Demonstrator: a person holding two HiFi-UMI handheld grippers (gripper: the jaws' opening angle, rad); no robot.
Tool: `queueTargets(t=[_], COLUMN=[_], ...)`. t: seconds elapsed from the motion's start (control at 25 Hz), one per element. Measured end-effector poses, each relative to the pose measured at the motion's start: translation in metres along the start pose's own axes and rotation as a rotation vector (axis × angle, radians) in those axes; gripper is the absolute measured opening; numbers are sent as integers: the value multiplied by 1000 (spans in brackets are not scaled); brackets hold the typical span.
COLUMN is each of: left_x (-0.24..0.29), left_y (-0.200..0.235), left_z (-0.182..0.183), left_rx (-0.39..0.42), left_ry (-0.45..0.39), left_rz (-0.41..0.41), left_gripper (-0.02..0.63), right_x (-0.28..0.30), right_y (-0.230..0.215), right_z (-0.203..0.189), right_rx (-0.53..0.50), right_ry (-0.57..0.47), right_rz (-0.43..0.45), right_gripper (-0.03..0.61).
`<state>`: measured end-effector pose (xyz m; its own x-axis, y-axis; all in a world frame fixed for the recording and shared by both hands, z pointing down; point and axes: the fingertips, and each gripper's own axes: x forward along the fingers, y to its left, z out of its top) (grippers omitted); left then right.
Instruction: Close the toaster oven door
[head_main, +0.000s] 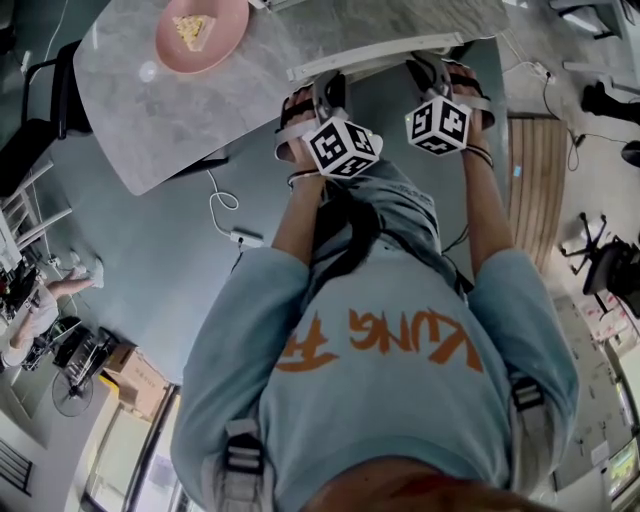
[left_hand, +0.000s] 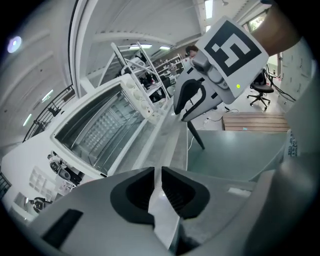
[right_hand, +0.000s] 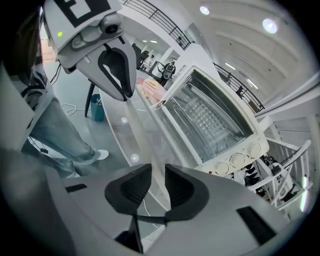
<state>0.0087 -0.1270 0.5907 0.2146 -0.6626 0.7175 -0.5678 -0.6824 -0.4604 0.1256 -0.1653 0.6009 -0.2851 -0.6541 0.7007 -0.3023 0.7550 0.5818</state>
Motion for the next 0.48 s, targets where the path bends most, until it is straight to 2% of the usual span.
queueTargets(t=[0.16,0.48], left_x=[-4,-9], left_y=[2,25], left_z=[2,11], left_rx=[26,34], left_ry=[0,-18], left_rz=[-8,40], left_gripper=[103,107], right_x=[-9,-23], right_y=[-12,-35], right_z=[6,20], right_rx=[-29,-92], right_ry=[-21,-56], right_rz=[-6,-8], right_gripper=[101,140])
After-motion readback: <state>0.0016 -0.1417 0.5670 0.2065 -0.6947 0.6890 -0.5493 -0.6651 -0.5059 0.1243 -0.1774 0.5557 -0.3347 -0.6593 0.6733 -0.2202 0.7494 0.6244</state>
